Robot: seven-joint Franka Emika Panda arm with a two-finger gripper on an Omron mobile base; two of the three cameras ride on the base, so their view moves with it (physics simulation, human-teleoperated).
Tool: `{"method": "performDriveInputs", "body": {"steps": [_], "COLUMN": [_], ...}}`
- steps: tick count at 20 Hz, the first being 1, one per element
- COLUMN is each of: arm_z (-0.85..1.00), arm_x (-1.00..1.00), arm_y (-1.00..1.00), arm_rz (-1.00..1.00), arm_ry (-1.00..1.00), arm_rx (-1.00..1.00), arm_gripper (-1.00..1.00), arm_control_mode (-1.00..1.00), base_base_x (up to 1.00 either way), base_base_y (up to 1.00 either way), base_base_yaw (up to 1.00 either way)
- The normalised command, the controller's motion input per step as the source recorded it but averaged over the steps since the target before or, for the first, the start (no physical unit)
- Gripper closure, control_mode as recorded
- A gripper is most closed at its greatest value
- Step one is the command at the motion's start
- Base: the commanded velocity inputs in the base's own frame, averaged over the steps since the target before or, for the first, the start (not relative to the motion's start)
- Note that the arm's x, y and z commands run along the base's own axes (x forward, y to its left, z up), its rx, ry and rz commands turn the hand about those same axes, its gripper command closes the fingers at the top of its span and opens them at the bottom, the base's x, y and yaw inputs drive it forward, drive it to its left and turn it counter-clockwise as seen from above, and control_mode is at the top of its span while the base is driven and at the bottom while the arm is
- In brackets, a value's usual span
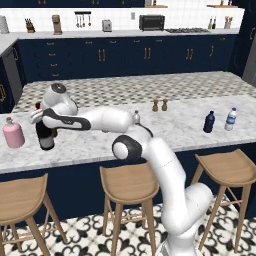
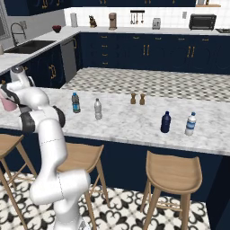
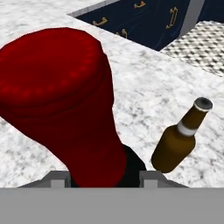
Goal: Move the plastic bottles in the middle to the plastics group, and the glass bottles in the middle to the glass group.
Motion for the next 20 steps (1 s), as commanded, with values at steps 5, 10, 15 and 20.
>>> {"method": "performDriveInputs", "body": {"steps": [5,10,15,20], "arm_z": [0.0,0.0,0.0,0.0], "arm_x": [0.0,0.0,0.0,-0.06], "arm_y": [0.0,0.0,0.0,-0.14], "arm_rz": [0.0,0.0,0.0,0.0], "arm_ry": [0.0,0.0,0.0,-0.02], "arm_rx": [0.0,0.0,0.0,0.0], "arm_gripper": [1.0,-1.0,-1.0,-1.0], "arm_control_mode": [-1.0,-1.0,-1.0,-1.0], "base_base_x": [0.0,0.0,0.0,0.0], "base_base_y": [0.0,0.0,0.0,0.0], "base_base_yaw": [0.0,0.0,0.0,0.0]}}
